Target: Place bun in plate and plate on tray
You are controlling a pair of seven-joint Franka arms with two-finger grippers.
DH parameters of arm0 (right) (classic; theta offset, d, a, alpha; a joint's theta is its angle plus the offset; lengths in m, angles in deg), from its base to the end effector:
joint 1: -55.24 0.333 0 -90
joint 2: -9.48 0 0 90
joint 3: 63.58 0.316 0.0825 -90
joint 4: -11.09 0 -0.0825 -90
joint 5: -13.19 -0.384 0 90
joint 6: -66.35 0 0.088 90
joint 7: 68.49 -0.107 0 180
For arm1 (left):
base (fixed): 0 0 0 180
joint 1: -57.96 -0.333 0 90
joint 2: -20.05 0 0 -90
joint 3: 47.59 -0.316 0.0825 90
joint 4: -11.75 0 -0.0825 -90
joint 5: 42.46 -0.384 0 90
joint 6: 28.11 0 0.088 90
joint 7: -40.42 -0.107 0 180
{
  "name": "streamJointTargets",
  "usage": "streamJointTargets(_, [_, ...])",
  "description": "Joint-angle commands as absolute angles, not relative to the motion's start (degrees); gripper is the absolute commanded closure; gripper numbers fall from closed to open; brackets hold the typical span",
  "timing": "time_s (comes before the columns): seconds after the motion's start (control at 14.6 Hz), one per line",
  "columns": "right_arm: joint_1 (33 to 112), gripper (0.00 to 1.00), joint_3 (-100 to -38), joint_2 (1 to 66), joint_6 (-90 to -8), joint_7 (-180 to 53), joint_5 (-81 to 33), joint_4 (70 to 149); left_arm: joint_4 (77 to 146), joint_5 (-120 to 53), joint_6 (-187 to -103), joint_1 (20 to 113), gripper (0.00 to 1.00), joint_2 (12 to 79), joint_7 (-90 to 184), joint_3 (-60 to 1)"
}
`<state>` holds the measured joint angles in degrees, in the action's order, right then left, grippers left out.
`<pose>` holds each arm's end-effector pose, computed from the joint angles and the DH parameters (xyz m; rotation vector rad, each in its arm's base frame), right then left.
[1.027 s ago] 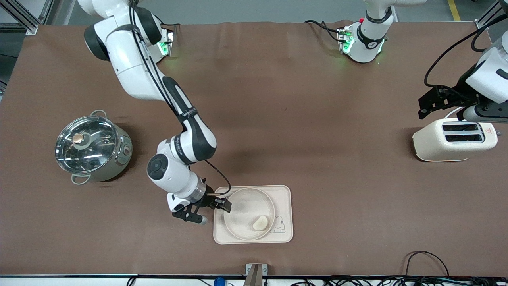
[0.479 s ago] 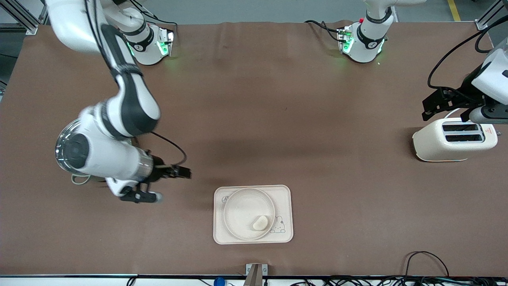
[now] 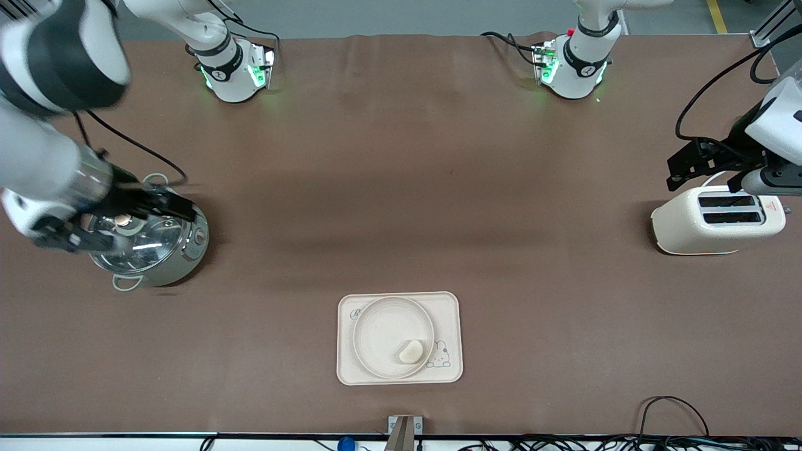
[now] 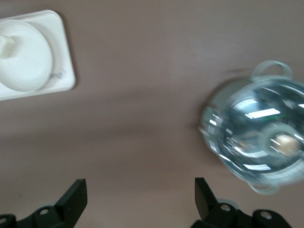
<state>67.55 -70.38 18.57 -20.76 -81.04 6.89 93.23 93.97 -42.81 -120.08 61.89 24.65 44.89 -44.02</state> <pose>0.5924 0.0752 0.5942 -3.0544 0.1841 0.1290 0.5789 -0.0739 0.6465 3.1291 -0.0820 0.1404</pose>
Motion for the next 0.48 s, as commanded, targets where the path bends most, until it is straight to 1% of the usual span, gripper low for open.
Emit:
streamJointTargets(0.0, [64.04, 0.00, -69.21, 8.53, -18.04, -79.22, 12.38, 99.60, 94.01, -42.99, -120.39, 61.92, 0.00, 24.18, 44.11, -44.16])
streamJointTargets(0.21, [59.47, 0.00, -69.29, 4.48, -14.61, -72.80, 13.02, 99.60, 94.01, -42.99, -120.39, 61.83, 0.00, 24.18, 44.11, -44.16])
streamJointTargets(0.41, [58.84, 0.00, -69.73, 4.55, -13.63, -72.27, 13.19, 99.08, 94.01, -43.08, -120.39, 61.83, 0.00, 24.27, 44.20, -44.25])
